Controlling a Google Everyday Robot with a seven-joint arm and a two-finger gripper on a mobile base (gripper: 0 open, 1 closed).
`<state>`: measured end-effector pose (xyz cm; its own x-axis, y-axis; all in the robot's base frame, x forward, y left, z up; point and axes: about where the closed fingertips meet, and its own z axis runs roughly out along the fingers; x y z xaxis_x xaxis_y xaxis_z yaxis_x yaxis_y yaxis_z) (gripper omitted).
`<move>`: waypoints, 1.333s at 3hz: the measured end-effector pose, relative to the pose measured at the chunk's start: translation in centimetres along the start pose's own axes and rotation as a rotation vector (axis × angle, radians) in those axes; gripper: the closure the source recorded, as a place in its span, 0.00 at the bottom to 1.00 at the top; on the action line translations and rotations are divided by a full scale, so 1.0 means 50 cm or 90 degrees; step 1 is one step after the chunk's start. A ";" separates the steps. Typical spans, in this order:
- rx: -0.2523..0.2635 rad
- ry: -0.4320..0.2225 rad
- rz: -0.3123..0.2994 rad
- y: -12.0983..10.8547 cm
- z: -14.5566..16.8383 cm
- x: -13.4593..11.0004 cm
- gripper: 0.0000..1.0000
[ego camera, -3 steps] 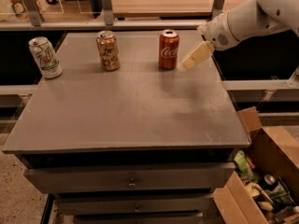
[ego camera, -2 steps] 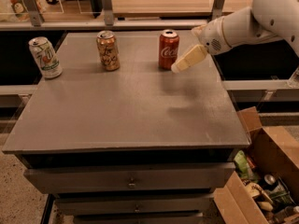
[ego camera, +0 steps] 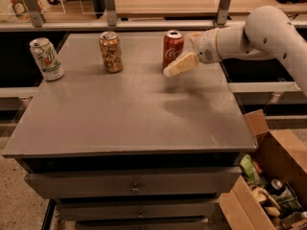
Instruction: Knock coke can over
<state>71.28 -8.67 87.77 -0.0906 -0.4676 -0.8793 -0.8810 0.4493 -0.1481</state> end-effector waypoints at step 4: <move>-0.030 -0.053 -0.011 -0.014 0.058 -0.076 0.88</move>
Offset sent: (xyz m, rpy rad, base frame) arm 0.0327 0.0450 0.0068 0.0798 -0.0377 0.0399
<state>73.57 -4.98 89.91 -0.0379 -0.4087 -0.9119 -0.9030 0.4049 -0.1440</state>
